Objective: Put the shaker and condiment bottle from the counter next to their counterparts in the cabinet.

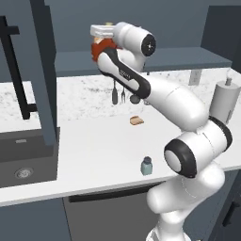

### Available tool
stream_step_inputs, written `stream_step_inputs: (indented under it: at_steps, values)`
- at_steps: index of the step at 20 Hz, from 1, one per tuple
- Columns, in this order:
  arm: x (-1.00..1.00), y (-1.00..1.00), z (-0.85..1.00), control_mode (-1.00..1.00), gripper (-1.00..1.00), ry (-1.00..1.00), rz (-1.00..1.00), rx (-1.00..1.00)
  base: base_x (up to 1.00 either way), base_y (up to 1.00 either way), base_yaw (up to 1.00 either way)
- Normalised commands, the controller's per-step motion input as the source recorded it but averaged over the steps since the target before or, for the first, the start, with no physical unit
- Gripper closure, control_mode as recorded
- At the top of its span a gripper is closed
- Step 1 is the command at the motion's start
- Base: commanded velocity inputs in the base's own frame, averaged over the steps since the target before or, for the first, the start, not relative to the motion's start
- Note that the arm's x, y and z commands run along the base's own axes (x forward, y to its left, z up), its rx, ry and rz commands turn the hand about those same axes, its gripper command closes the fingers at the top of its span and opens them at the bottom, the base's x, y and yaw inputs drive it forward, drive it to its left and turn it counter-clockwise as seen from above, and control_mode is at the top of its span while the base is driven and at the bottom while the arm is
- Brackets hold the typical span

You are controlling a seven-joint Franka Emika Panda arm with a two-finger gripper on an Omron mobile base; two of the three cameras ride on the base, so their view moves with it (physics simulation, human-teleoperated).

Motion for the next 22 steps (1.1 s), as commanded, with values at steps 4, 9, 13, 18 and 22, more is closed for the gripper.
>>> stream_step_inputs:
  at_steps: [4, 9, 13, 18, 22]
  values:
    - [0.54, 0.2, 0.0, -1.0, 1.0, 0.0, 0.0, 0.0, 0.0, 0.0, 0.0]
    - [0.43, 0.14, 0.01, -1.0, 1.0, 0.0, 0.0, 0.0, 0.0, 0.0, 0.0]
    - [0.35, 0.15, 0.0, -1.0, 1.0, 0.0, 0.0, 0.0, 0.0, 0.0, 0.0]
    - [0.28, 0.13, 0.0, -1.0, 1.0, 0.0, 0.0, 0.0, 0.0, 0.0, 0.0]
    - [0.33, 0.14, 0.0, -1.0, 1.0, 0.0, 0.0, 0.0, 0.0, 0.0, 0.0]
